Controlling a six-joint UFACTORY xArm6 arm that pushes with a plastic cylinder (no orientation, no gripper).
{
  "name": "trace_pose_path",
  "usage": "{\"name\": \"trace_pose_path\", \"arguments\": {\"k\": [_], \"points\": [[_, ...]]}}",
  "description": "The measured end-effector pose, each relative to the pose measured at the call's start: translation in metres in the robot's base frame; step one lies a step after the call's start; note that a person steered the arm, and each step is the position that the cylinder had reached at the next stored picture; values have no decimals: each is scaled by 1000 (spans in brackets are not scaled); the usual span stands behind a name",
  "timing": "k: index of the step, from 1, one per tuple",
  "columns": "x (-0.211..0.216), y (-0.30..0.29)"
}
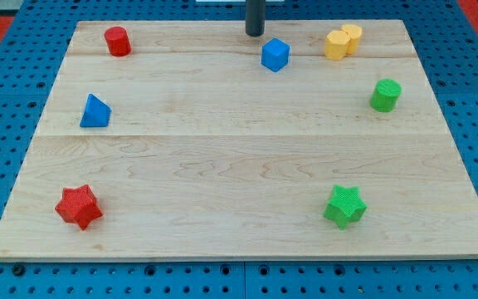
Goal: Move the blue cube right to the blue triangle
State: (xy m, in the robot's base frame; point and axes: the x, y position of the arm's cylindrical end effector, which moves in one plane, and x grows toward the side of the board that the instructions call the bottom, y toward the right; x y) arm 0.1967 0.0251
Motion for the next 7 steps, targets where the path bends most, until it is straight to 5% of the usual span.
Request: {"name": "trace_pose_path", "arguments": {"k": [1, 3, 5, 7], "points": [[9, 49], [93, -66], [34, 13], [126, -5]]}}
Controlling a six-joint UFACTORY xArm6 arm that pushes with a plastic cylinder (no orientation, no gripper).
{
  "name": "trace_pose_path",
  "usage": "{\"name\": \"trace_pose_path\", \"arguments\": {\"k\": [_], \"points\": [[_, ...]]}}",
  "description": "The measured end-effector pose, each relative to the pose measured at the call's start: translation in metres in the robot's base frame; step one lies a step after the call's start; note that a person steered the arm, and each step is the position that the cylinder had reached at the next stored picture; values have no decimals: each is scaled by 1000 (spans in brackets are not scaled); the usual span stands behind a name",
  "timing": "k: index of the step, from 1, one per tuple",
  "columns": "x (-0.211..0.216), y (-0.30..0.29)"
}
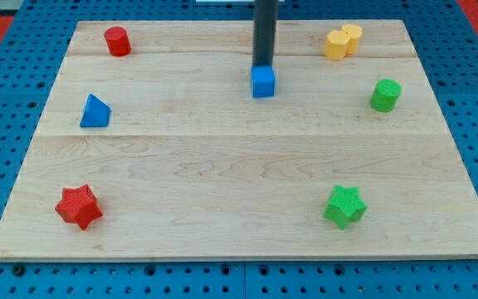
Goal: Move the blue cube right to the blue triangle
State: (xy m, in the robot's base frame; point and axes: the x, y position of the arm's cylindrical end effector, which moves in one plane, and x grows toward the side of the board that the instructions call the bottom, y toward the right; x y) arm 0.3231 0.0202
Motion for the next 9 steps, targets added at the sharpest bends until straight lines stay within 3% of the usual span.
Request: {"name": "trace_pose_path", "arguments": {"k": [1, 2, 3, 4, 5, 6, 7, 9], "points": [[24, 2], [28, 78], [59, 50], [39, -14], [45, -107], [52, -130], [56, -89], [86, -83]]}}
